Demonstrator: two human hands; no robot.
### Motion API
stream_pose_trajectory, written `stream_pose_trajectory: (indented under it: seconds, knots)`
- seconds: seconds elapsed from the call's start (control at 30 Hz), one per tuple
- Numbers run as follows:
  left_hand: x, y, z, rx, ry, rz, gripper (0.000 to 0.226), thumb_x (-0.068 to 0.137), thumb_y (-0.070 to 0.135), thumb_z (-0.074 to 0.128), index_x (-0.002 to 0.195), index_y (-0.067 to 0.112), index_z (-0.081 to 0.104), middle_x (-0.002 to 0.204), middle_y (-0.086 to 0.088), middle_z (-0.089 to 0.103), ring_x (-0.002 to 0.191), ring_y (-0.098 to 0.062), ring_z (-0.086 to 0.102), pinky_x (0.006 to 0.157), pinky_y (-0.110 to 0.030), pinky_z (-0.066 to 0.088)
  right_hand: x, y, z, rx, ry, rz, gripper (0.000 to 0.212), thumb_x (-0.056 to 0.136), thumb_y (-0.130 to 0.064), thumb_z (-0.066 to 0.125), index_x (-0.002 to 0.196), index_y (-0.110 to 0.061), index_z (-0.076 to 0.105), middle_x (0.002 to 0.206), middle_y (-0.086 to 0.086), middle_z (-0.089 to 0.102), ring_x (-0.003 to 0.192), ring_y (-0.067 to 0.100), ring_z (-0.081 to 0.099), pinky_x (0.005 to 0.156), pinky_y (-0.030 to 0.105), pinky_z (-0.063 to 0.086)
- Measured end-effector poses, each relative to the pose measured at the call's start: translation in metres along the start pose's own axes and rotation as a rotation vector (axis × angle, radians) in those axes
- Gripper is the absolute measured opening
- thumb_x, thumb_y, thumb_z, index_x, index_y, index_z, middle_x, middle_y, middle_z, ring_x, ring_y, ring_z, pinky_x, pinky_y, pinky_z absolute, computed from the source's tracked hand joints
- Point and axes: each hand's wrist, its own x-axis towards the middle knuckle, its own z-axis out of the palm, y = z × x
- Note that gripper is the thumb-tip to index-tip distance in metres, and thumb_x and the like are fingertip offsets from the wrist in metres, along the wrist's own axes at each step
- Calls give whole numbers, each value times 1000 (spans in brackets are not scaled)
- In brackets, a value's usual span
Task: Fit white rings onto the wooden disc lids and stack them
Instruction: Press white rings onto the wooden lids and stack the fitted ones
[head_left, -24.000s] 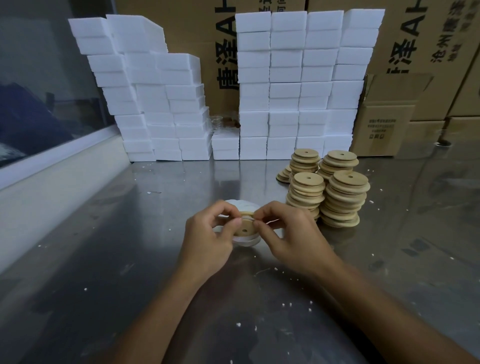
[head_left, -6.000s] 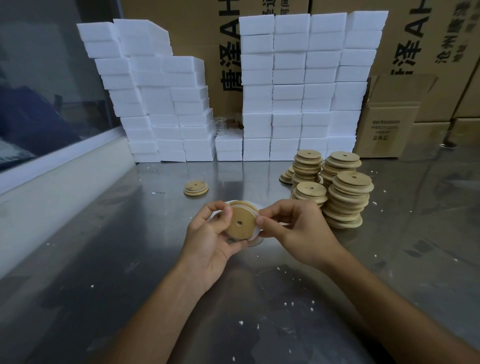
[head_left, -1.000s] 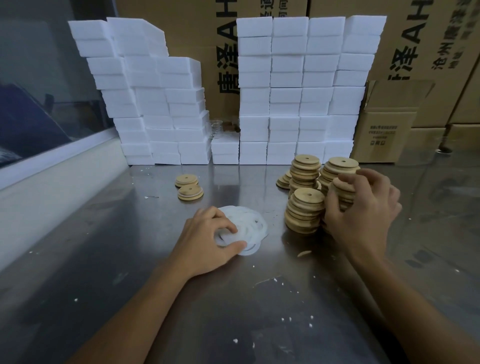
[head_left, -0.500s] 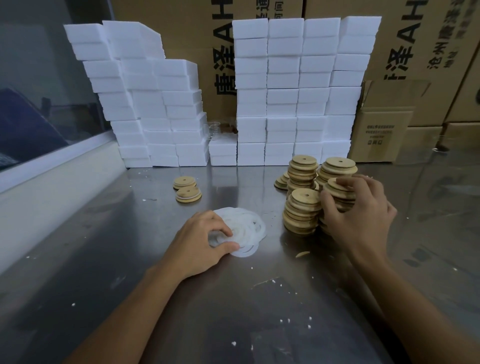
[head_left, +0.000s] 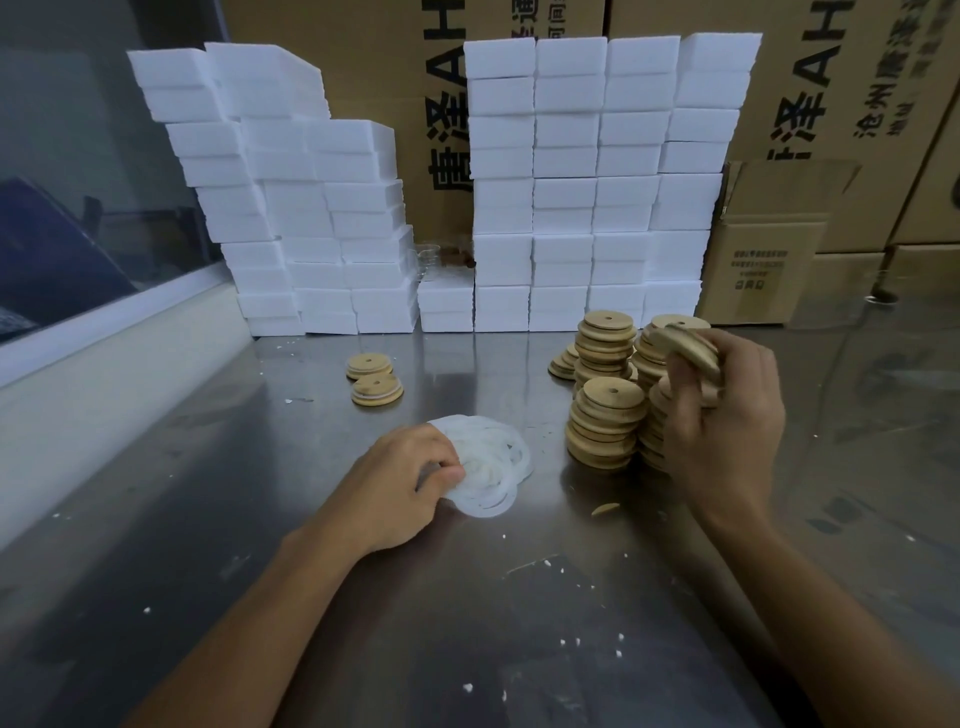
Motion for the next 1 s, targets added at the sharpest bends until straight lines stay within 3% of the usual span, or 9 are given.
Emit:
stream_pose_trajectory:
  seconds: [0.2,0.27,0.37,0.43,0.5,0.57,0.7,0.9,1.0]
  knots:
    - [1,6,0,-9,209,33,17,98,13,51,87,22,60,78,13,60,76,-7,56,68,-24,48,-1,-10,1,70,-37,-65,21,90,-1,67,111,-5,66,105,10,62,94,10,53,83,4,34]
    - [1,14,-2,-116,289,18,25,98,9,50,80,24,58,67,13,58,67,-5,55,60,-14,42,-2,-15,1,79,-61,-86,23,88,0,69,111,-5,69,108,8,63,97,6,53,88,4,34]
    - [3,28,-3,-487,359,-124,28,97,8,52,74,20,60,61,8,58,58,-4,52,57,-18,46,-5,-22,3,168,-133,-104,24,90,-4,68,114,-10,69,111,4,64,101,10,58,91,17,44]
    - [4,35,-7,-769,308,-232,25,100,10,50,79,14,64,59,3,58,58,-11,54,53,-24,49,-9,-29,5,272,-238,-52,25,93,-6,65,117,-14,66,110,3,65,93,19,66,82,28,53]
    - [3,37,-12,-1028,219,-281,28,101,10,46,79,12,63,59,0,54,58,-15,54,52,-26,46,-14,-34,7,320,-282,-57,27,92,-3,64,116,-14,67,107,5,66,81,9,67,71,16,52]
    - [2,38,-17,-1212,122,-273,38,100,8,43,70,17,65,60,-1,51,57,-17,52,54,-27,44,-19,-37,10,281,-276,-84,29,85,6,65,109,-8,70,109,4,67,91,-4,63,76,5,45]
    - [2,39,-17,-1385,-22,-273,22,87,18,53,73,16,69,79,-2,65,76,-18,64,66,-36,52,-29,-39,17,279,-325,31,32,77,13,63,100,-7,74,114,3,70,109,7,62,93,21,50]
    - [1,45,-7,-1418,-179,-355,15,89,20,54,91,5,54,106,-14,70,97,-34,70,83,-58,55,-38,-47,17,437,-493,132,37,88,-34,50,92,-10,78,110,-4,71,106,3,63,88,18,47]
    - [0,53,0,-1291,-139,-391,21,97,21,51,100,2,59,111,-14,70,91,-30,70,71,-46,58,-43,-52,19,401,-532,115,35,89,-47,57,85,-20,78,103,-11,70,97,4,65,77,17,48]
